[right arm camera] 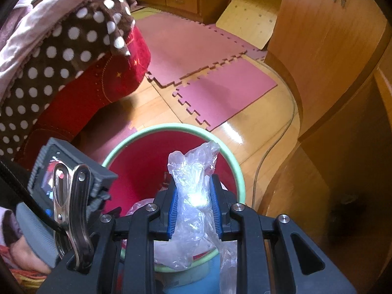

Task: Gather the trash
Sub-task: 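Open the right tool to drop the clear bag into the bucket, then move the open right tool from the bucket back to the table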

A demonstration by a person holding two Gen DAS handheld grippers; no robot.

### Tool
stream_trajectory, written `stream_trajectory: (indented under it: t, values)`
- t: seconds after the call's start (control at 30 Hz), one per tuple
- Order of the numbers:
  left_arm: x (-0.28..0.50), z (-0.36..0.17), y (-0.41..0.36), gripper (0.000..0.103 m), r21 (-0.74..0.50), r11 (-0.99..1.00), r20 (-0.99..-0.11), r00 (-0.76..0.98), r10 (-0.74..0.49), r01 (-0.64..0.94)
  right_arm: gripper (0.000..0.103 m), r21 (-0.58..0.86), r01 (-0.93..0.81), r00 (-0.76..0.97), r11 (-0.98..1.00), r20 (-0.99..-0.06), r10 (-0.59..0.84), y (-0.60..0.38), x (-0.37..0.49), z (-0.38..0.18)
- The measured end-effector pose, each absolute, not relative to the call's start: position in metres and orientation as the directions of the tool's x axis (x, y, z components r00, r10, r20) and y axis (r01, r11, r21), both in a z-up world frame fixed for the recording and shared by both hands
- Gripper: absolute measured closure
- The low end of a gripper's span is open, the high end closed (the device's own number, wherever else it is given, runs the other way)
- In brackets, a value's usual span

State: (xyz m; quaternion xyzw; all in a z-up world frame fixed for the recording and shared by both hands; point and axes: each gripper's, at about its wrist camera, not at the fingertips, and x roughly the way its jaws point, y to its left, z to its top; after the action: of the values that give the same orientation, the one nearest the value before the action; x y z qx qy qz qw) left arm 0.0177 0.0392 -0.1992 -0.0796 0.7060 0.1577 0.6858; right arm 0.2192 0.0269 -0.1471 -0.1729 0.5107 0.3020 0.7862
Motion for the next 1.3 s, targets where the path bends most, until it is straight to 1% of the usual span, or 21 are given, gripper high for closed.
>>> stream_trajectory:
  t: [0.47, 0.63, 1.07, 1.3]
  values:
    - [0.018, -0.199, 0.04, 0.066, 0.114, 0.938, -0.993, -0.047, 0.104, -0.329, 0.078, 0.088, -0.636, 0.211, 0.767, -0.936, 0.282, 0.029, 0.231, -0.189]
    - [0.018, -0.199, 0.04, 0.066, 0.112, 0.937, -0.994, -0.047, 0.103, -0.33, 0.076, 0.085, -0.623, 0.2, 0.778, -0.944, 0.263, 0.029, 0.233, -0.198]
    - [0.018, -0.2, 0.041, 0.066, 0.113, 0.937, -0.994, -0.046, 0.103, -0.331, 0.075, 0.066, -0.611, 0.246, 0.789, -0.931, 0.268, 0.018, 0.23, -0.172]
    - [0.019, -0.2, 0.041, 0.066, 0.114, 0.937, -0.993, -0.047, 0.104, -0.33, 0.075, 0.022, -0.585, 0.309, 0.811, -0.918, 0.247, 0.005, 0.222, -0.148]
